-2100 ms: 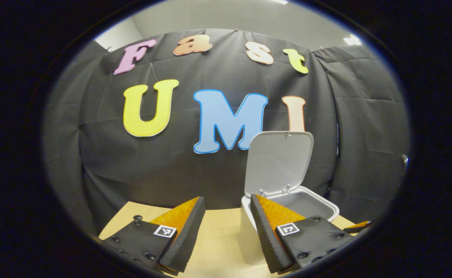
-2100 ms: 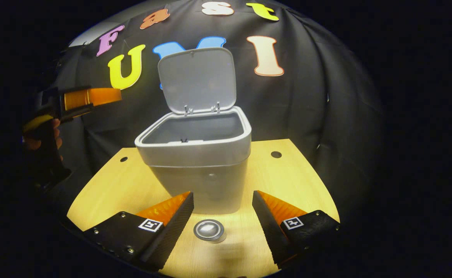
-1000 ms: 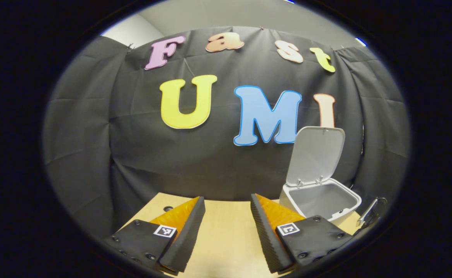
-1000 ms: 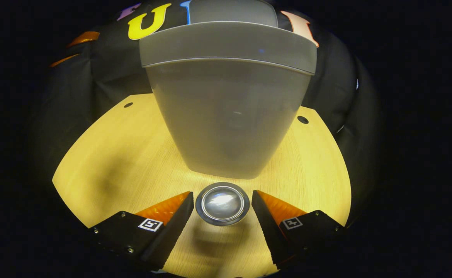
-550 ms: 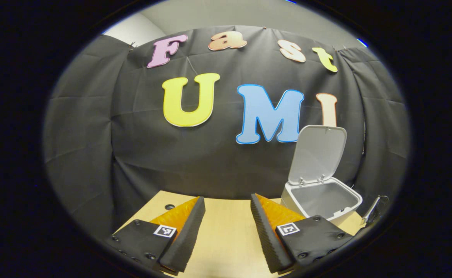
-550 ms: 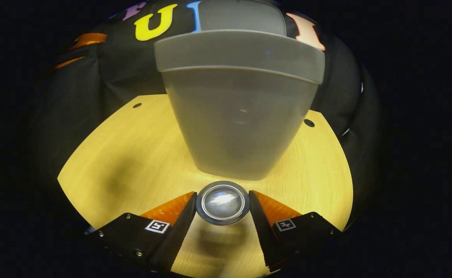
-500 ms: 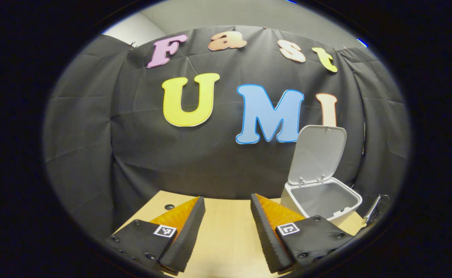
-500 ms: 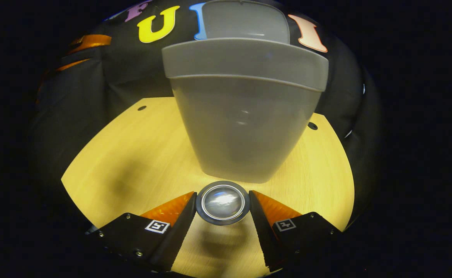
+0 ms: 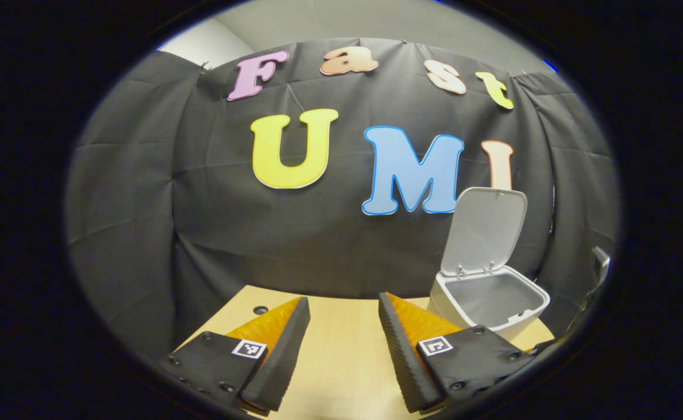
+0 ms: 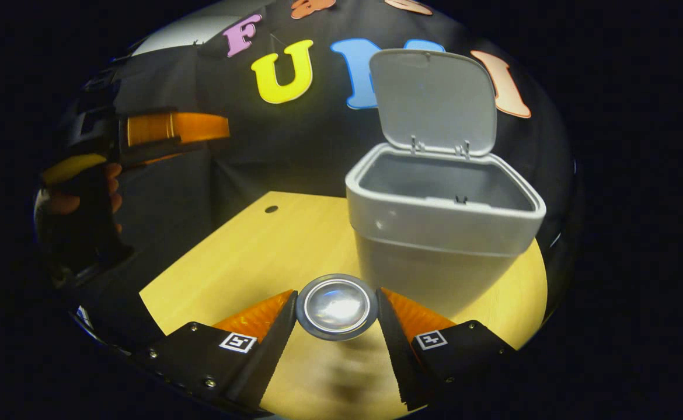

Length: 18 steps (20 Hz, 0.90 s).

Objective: Press the lid of the desktop garbage bin to open it, pick up the crumpled paper on the desktop and throw it into the bin, then pick up the pop can on the desktop and drop it into the bin, and finally close the garbage bin lid.

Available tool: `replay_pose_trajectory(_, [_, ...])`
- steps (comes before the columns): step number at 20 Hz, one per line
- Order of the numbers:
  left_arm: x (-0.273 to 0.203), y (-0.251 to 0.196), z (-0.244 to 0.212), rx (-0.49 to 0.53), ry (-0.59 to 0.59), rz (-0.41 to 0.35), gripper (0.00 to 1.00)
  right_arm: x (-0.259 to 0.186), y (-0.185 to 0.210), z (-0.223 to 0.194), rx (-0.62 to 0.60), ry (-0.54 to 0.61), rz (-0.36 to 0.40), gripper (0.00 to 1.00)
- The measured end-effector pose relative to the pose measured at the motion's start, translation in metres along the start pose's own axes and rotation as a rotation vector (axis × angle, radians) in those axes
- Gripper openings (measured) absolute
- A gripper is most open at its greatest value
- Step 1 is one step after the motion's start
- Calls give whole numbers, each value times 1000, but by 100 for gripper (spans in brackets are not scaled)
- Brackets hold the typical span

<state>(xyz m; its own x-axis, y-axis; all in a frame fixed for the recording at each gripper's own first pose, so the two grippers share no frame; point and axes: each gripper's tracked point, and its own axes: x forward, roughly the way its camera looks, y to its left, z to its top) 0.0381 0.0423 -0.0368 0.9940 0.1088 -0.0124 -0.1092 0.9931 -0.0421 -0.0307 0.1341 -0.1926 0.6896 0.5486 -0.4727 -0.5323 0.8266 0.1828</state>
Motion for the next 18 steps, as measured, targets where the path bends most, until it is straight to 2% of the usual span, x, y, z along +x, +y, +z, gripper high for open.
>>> replay_pose_trajectory(4, [-8,16,-2,1,-1,28,80,-1,17,55,-3,-104,52,83])
replay_pose_trajectory(8, [-10,26,-1,-1,-2,50,80,-3,17,109,-4,-219,64,83])
replay_pose_trajectory(13, [-8,24,-2,-6,-1,50,80,-16,-13,161,25,-338,11,83])
replay_pose_trajectory(18, [-4,12,-4,-5,1,26,80,-30,-68,175,77,-387,-95,83])
